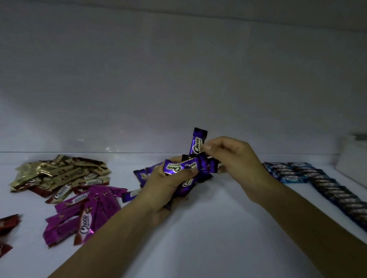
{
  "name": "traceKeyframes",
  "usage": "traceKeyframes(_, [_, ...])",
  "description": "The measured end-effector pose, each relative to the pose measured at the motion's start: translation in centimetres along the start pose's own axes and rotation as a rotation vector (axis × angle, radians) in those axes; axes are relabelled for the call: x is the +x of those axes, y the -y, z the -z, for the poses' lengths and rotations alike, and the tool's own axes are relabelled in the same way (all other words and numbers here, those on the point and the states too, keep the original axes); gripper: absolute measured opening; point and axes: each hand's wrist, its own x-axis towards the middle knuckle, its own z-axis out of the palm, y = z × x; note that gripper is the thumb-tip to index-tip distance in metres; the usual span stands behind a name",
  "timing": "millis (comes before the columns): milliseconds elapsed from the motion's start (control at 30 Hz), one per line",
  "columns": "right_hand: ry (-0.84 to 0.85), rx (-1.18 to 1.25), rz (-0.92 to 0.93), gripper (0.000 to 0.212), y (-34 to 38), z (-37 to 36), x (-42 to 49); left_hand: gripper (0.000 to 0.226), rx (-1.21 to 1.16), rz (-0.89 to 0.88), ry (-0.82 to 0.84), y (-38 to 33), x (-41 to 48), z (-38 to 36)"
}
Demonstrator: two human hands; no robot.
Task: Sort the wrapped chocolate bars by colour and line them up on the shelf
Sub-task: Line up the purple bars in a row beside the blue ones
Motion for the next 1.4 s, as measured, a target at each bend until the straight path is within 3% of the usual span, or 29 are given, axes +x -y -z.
traceKeyframes(100, [0.019,0.107,-0.166,0.015,-0.1,1.6,-1.2,0.022,0.094,-0.008,0.092,0.6,-0.8,-0.7])
traceKeyframes(200, [0.034,0.069,-0.149,0.003,-0.4,2.7,-2.4,0.028,0.144,0.026,0.127,1.1,-1.4,-1.4])
traceKeyframes(400, [-0.183,0.149,-0.099,0.009,-0.8,5.4,-4.8,0.034,0.187,0.002,0.084,1.3,-1.9,-2.1])
traceKeyframes(633, [0.006,-0.371,-0.120,0.017,-3.7,11.2,-10.0,0.029,0.235,-0.050,0.011,2.1,-2.1,-2.8])
traceKeyframes(867, [-0.036,-0.711,-0.021,0.017,-3.7,14.6,-10.1,0.028,0.271,-0.148,0.027,2.7,-2.8,-4.3])
traceKeyframes(1133, [-0.085,-0.855,0.092,0.026,-5.1,14.6,-7.6,0.029,0.241,-0.107,0.017,3.0,-2.4,-3.8])
traceKeyframes(1400, [-0.133,-0.993,0.140,0.017,-5.2,14.2,-7.6,0.030,0.211,-0.108,0.035,3.1,-2.4,-3.7])
